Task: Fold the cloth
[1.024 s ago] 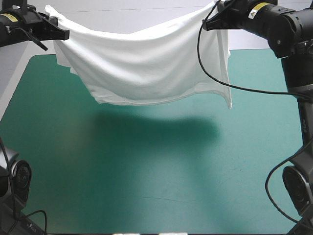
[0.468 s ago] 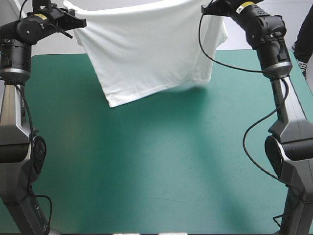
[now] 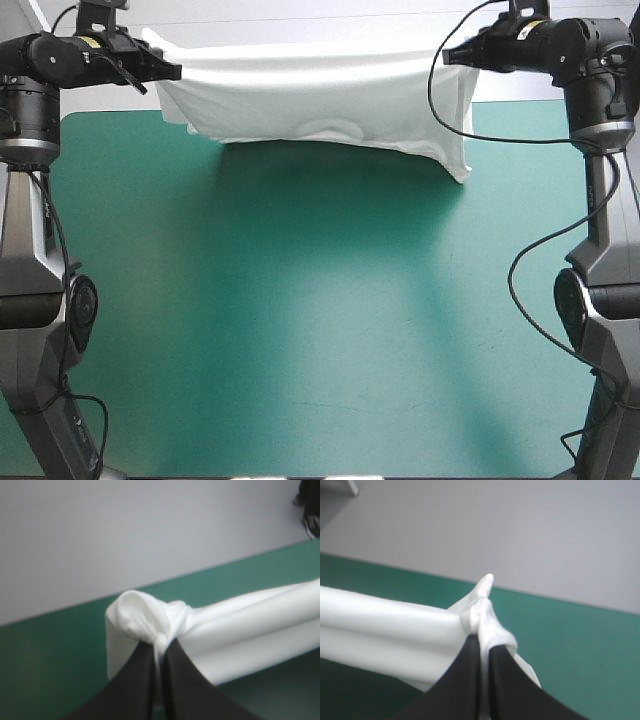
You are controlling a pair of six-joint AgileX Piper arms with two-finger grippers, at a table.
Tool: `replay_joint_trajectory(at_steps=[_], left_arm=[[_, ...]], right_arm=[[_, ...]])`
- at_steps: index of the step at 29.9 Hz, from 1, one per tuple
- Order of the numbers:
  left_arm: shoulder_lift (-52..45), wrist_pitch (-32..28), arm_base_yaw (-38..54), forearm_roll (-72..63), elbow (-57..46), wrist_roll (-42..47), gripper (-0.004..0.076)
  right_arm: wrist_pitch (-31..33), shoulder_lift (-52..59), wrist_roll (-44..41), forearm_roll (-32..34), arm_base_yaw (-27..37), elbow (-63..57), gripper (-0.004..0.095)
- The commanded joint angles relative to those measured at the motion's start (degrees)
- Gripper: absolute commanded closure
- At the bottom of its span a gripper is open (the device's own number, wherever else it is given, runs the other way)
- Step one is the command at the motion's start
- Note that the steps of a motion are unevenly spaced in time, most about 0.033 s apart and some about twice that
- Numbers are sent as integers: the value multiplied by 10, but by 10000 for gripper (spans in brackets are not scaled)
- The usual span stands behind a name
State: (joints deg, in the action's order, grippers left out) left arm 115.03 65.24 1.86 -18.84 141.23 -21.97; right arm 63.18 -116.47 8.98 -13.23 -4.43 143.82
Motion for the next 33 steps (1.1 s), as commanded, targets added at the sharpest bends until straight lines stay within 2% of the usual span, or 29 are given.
replay_joint_trajectory(at_steps=[1, 2, 9, 18, 22, 27, 33], left_arm=[[-8, 66, 1, 10, 15, -1, 705], [-3, 86, 1, 15, 13, 1, 705], [-54, 85, 1, 72, -151, 24, 705], [-210, 82, 1, 83, -507, 7, 705], [-284, 55, 1, 84, -646, 9, 705], [-347, 50, 1, 84, -746, 21, 705], [-363, 61, 1, 84, -803, 32, 705]], right_arm=[[46, 10, -21, 12, 9, 9, 925], [46, 10, -41, 7, 9, -5, 925], [46, 74, -23, -15, 8, -193, 925], [45, 216, -8, -13, 8, -494, 925], [45, 274, -1, -11, 8, -617, 925], [45, 323, 5, -11, 8, -745, 925], [45, 369, 9, -11, 8, -834, 924]])
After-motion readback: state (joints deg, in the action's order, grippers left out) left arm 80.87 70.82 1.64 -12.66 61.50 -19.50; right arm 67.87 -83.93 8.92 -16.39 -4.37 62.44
